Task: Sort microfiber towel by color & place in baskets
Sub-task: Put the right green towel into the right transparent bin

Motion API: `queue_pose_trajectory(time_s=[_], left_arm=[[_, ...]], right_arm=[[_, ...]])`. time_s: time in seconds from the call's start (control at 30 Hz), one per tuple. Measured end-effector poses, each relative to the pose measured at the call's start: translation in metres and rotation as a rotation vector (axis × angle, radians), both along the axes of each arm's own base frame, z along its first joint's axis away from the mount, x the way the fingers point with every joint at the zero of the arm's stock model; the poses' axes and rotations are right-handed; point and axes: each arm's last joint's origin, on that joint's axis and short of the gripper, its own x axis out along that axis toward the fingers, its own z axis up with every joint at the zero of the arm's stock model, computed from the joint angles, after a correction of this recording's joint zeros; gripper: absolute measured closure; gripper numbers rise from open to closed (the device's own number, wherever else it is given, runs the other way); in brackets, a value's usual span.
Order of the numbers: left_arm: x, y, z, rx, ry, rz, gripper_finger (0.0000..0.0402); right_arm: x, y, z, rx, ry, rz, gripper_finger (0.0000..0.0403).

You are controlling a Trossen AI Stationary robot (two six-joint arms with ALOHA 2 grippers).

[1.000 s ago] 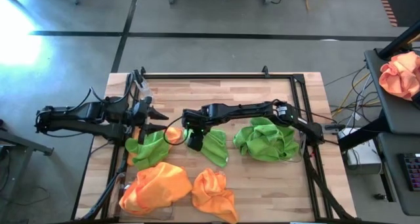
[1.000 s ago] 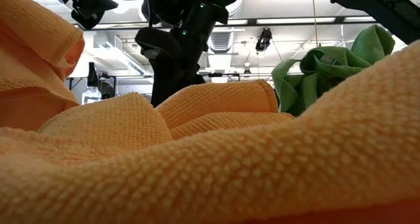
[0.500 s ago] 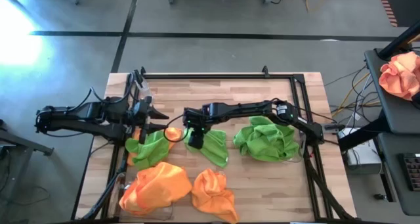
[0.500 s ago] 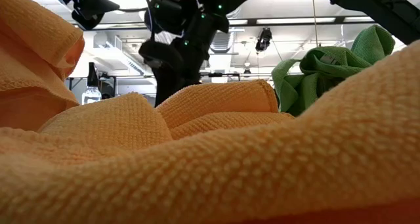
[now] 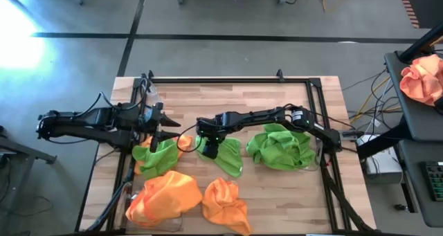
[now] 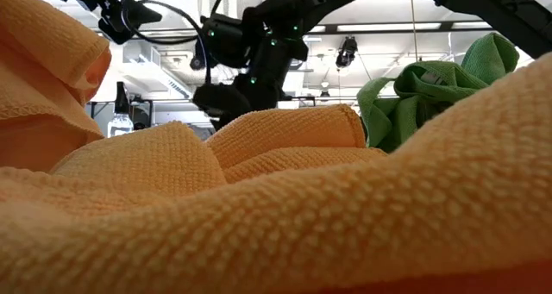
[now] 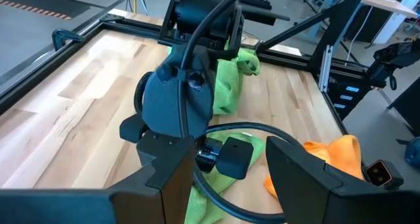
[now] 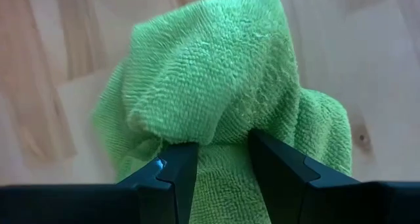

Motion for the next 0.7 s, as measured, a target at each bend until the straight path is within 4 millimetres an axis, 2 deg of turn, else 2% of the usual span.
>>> queue_pose_trajectory(time_s=[0.17, 0.5, 0.7], left_arm=[[0.0032, -0.0001, -0.0019, -0.001, 0.016, 0.000, 0.0228], [0.0041, -0.0001, -0.0023, -0.008, 0.018, 0.002, 0.0228], [0.0038, -0.0001, -0.0020, -0.008, 0.016, 0.003, 0.0228]], right_arm=[[-0.0037, 0.0002, -0.0088, 0.002, 0.024, -0.001, 0.0268], [-0.0017, -0.0003, -0.0094, 0.001, -0.001, -0.002, 0.0271], [-0.0017, -0.0003, -0.0094, 0.001, -0.001, -0.002, 0.0318]])
